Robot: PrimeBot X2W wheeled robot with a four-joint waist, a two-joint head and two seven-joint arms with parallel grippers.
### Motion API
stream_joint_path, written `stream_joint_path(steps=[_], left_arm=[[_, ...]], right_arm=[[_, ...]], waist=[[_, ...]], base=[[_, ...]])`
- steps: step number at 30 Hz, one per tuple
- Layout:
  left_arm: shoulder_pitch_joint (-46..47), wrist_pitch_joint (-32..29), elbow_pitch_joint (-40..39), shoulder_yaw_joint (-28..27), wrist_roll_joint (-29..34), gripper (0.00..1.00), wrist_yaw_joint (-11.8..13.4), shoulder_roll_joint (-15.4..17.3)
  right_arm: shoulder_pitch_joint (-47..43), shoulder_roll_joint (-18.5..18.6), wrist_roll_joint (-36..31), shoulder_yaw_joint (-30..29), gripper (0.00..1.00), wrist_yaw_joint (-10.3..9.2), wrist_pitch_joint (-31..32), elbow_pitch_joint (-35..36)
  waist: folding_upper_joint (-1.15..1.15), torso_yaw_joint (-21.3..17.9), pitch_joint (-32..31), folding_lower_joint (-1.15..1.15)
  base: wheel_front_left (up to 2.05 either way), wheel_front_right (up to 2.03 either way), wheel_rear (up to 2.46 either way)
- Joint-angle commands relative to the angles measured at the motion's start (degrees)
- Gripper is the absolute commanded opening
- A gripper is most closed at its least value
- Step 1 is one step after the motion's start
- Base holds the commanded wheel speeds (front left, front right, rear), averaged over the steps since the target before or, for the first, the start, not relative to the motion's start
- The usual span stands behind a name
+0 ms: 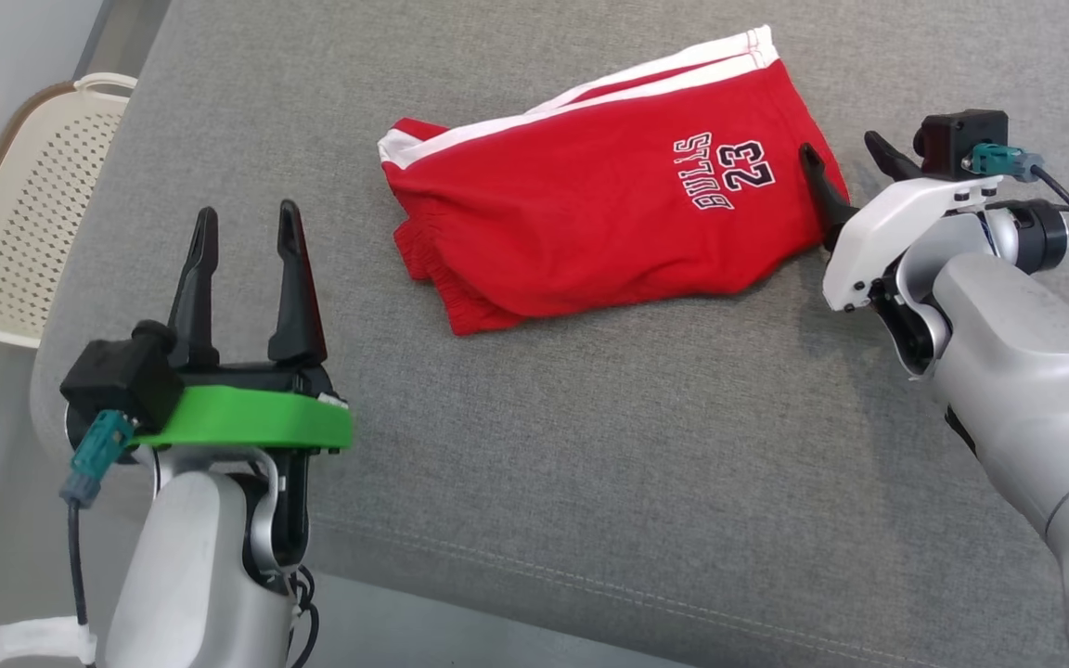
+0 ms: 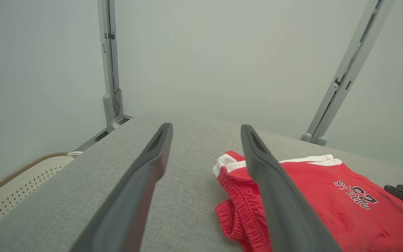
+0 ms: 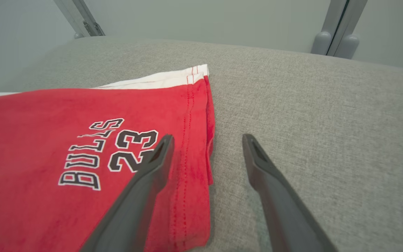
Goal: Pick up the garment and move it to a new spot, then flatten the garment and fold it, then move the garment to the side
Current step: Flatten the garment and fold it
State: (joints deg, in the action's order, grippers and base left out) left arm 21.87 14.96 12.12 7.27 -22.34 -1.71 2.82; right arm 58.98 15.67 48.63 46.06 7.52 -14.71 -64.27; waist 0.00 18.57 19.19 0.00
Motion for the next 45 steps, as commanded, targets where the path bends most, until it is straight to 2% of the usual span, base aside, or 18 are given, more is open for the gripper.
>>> stream_joint_path(steps=[1, 18, 19, 20, 21, 22, 30, 45], left_arm=[[-1.42, 0.21, -0.68, 0.08, 0.82, 1.00, 0.39, 0.16], [-8.72, 0.21, -5.09, -0.15, 1.30, 1.00, 1.78, 0.16], [-8.73, 0.21, -5.10, -0.07, 1.28, 1.00, 1.82, 0.16], [-8.69, 0.21, -5.13, 0.00, 1.18, 1.00, 1.87, 0.16], [-8.66, 0.21, -5.18, 0.07, 1.03, 1.00, 2.01, 0.16], [-8.66, 0.21, -5.19, 0.06, 0.93, 1.00, 2.10, 0.16], [-9.41, 0.21, -4.42, -0.81, 0.99, 1.00, 2.31, 0.17], [-12.48, 0.21, -2.81, -2.28, 3.14, 1.00, 1.65, 0.18]], right_arm=[[0.28, 0.11, 0.66, 0.23, 1.00, -0.06, 0.45, -0.66], [0.86, -0.09, 4.92, 1.36, 1.00, -0.06, 5.66, -7.56], [0.78, -0.15, 4.95, 1.47, 0.95, -0.06, 5.80, -7.68], [0.81, -0.12, 5.01, 1.61, 0.46, -0.06, 5.81, -7.74], [0.90, -0.07, 5.03, 1.77, 0.27, -0.06, 5.56, -7.78], [0.98, -0.10, 5.09, 1.92, 0.00, -0.06, 5.29, -7.72], [-0.27, -0.58, 5.73, 3.27, 0.00, -0.06, 2.67, -5.48], [-10.20, 0.49, 13.29, 4.25, 0.00, -0.07, -0.16, 6.88]], waist=[[0.00, 0.94, 0.06, 0.00], [0.00, 5.62, -0.02, 0.00], [0.00, 5.73, 0.04, 0.00], [0.00, 5.82, 0.09, 0.00], [0.00, 5.87, 0.14, 0.00], [0.00, 5.86, 0.16, 0.00], [0.00, 4.09, -1.50, 0.00], [0.00, -2.03, -8.64, 0.00]], base=[[0.00, 0.00, 0.00], [0.00, 0.00, 0.00], [0.00, 0.00, 0.00], [0.00, 0.00, 0.00], [0.00, 0.00, 0.00], [0.00, 0.00, 0.00], [0.00, 0.00, 0.00], [0.00, 0.00, 0.00]])
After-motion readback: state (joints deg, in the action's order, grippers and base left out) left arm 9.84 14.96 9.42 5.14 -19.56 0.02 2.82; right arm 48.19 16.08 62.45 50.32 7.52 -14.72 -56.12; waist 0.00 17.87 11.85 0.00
